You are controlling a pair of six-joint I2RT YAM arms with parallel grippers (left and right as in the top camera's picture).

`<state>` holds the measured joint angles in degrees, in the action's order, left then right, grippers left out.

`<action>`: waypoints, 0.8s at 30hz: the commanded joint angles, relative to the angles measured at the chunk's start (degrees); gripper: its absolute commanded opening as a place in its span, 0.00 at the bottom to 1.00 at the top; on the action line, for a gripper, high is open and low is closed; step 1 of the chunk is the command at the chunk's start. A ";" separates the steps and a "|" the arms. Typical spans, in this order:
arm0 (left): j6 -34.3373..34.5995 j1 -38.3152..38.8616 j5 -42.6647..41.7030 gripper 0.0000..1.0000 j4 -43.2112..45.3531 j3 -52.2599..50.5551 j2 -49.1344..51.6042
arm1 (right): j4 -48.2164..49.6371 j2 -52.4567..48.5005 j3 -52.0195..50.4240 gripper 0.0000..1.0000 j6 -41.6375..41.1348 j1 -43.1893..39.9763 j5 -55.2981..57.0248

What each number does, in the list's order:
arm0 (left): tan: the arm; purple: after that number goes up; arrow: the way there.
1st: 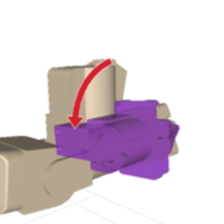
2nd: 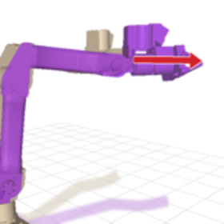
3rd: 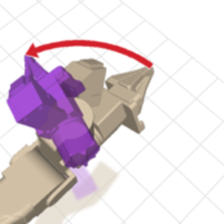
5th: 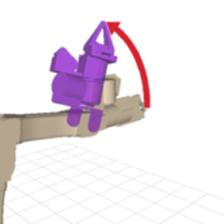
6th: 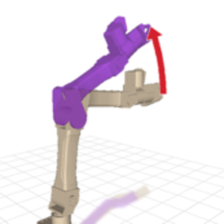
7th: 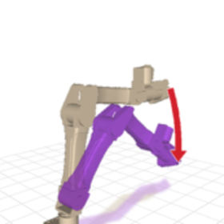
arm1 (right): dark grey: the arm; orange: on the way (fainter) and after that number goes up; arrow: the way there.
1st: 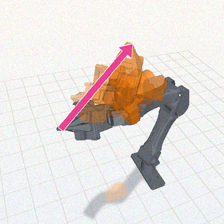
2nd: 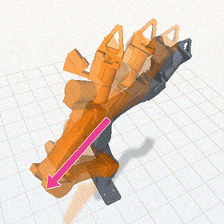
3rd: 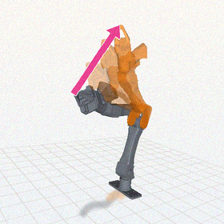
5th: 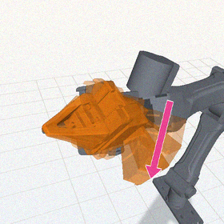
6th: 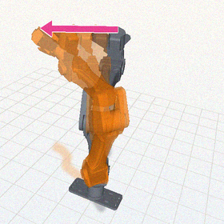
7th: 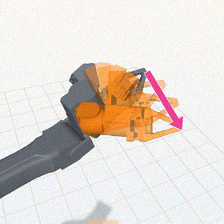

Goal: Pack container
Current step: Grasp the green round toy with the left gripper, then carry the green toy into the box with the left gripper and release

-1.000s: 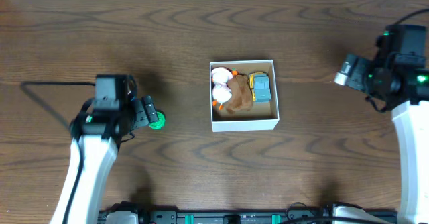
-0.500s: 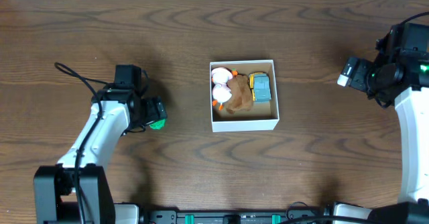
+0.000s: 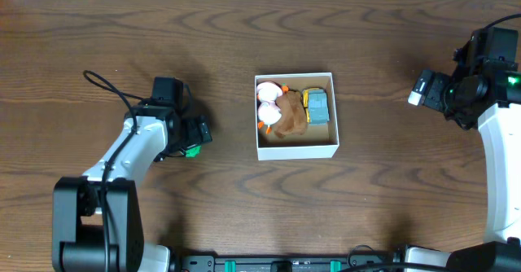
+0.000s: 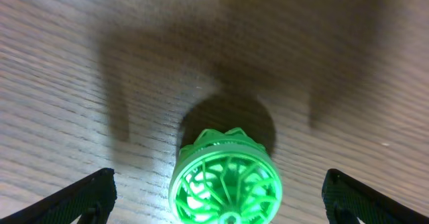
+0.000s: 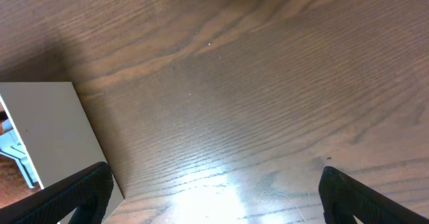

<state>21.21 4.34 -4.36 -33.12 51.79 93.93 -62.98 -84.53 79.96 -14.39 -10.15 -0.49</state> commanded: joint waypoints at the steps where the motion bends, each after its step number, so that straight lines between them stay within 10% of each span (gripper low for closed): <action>1: 0.57 0.02 -0.13 0.98 0.28 1.22 2.05 | -0.07 -0.24 -0.22 0.99 0.76 0.37 -0.44; 24: 0.57 0.02 -0.20 0.89 -0.42 1.22 4.44 | -0.07 -0.24 -0.20 0.99 0.76 0.37 -0.42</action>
<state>21.47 4.34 -4.32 -33.04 51.81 97.67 -63.00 -84.53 79.96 -14.39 -10.15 -0.49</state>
